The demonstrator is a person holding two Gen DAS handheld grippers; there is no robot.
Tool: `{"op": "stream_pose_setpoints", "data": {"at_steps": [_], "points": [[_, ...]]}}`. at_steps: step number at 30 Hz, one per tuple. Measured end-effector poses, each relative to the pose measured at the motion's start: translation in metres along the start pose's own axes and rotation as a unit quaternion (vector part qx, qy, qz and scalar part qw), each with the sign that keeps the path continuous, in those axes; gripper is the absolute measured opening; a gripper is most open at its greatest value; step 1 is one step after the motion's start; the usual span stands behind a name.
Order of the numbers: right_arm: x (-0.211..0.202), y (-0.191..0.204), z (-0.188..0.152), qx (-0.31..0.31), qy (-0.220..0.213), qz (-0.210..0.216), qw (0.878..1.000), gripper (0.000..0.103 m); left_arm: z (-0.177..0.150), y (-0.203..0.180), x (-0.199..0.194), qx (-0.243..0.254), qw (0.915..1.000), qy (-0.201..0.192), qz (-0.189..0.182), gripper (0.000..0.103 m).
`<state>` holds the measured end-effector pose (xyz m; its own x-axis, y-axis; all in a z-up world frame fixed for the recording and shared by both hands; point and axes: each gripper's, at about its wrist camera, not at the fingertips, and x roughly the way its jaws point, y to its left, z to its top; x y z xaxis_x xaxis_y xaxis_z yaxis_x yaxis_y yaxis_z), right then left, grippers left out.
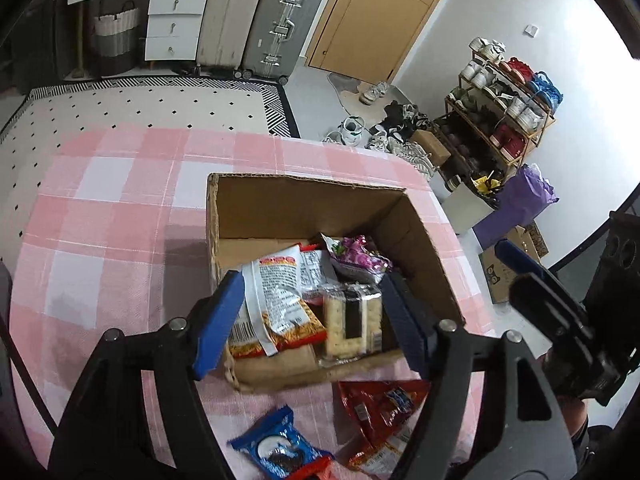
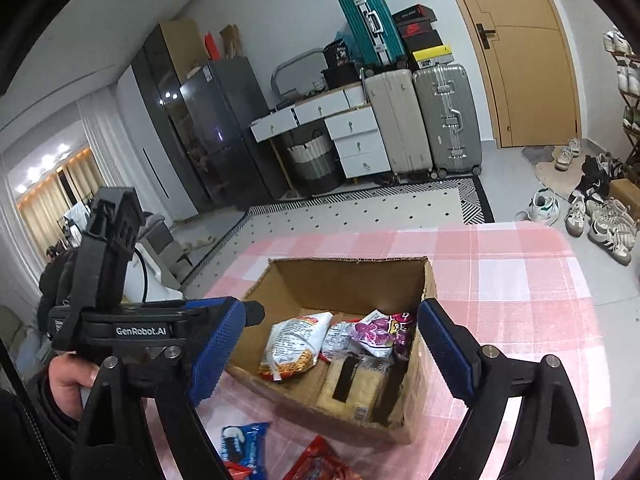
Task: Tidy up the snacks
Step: 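Open both grippers to drop the noodle bag and cracker pack into the box, then move both tools back toward the remaining snack packs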
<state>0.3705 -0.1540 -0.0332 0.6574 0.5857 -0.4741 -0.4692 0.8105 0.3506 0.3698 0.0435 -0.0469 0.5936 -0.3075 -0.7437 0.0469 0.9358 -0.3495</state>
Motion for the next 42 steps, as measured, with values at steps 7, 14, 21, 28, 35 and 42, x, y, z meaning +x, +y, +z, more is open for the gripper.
{"op": "stream_pose_setpoints", "data": {"at_steps": [7, 14, 21, 28, 35, 42], "points": [[-0.042, 0.015, 0.0, -0.01, -0.022, -0.002, 1.0, 0.092, -0.017, -0.021, -0.036, 0.014, 0.9998, -0.009, 0.007, 0.069], [-0.089, 0.037, -0.009, -0.028, -0.045, -0.004, 0.999, 0.095, -0.039, -0.044, -0.076, 0.034, 0.9989, -0.025, 0.019, 0.074], [-0.132, 0.06, -0.033, -0.042, -0.068, 0.0, 0.997, 0.096, -0.069, -0.058, -0.114, 0.047, 0.9977, -0.042, 0.027, 0.08], [-0.174, 0.076, -0.059, -0.042, -0.087, -0.01, 0.995, 0.096, -0.102, -0.065, -0.155, 0.056, 0.9962, -0.064, 0.017, 0.084], [-0.205, 0.089, -0.088, -0.042, -0.089, -0.018, 0.995, 0.097, -0.138, -0.07, -0.188, 0.059, 0.9949, -0.081, 0.011, 0.084], [-0.227, 0.102, -0.117, -0.042, -0.083, -0.028, 0.995, 0.097, -0.172, -0.069, -0.212, 0.059, 0.9946, -0.086, 0.002, 0.087]]}}
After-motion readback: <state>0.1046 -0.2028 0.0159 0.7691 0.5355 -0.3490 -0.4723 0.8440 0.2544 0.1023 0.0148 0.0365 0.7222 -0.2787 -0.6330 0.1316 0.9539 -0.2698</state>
